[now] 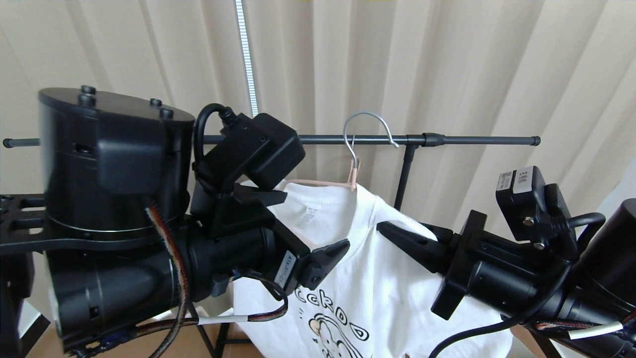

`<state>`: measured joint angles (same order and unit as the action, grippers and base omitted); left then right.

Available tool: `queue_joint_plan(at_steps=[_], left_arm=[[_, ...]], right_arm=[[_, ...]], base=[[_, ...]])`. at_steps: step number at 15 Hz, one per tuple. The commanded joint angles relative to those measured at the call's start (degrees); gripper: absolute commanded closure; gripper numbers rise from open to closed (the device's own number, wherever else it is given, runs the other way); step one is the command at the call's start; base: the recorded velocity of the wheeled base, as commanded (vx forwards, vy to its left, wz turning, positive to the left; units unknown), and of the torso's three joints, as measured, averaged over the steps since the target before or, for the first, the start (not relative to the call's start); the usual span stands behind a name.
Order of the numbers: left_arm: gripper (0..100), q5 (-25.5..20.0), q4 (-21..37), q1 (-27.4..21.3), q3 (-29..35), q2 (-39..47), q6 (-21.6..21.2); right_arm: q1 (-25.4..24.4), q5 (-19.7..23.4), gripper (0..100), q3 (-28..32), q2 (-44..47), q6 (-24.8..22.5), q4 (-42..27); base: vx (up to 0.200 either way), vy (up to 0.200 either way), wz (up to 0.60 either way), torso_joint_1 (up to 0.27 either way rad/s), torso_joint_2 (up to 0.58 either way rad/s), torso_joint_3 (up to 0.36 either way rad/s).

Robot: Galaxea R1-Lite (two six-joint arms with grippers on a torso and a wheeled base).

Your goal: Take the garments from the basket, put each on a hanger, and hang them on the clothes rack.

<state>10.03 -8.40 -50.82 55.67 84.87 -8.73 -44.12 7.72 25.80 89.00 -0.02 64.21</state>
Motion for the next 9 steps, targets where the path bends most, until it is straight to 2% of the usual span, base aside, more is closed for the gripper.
queue_joint_plan(at_steps=[1,4,6,9], left_arm=[[0,-0.19,-0.04,2.31,-1.89,-3.75,-0.06],[0,-0.36,0.14,5.91,-3.29,-7.70,-0.32],[0,-1.33,0.05,9.95,-4.26,-8.23,-0.50],[0,-9.15,0.14,16.02,-6.37,-9.81,-1.55]], right_arm=[[0.52,0.11,100,-0.04,0.03,0.38,0.04],[1.58,0.37,100,-0.31,-0.15,0.82,0.04],[2.02,2.74,100,-0.83,-0.23,0.82,0.04],[2.98,5.99,100,-1.98,-1.02,0.90,0.04]], base=[[0.000,0.000,0.00,0.000,0.00,0.000],[0.000,0.000,0.00,0.000,0.00,0.000],[0.000,0.000,0.00,0.000,0.00,0.000],[0.000,0.000,0.00,0.000,0.00,0.000]])
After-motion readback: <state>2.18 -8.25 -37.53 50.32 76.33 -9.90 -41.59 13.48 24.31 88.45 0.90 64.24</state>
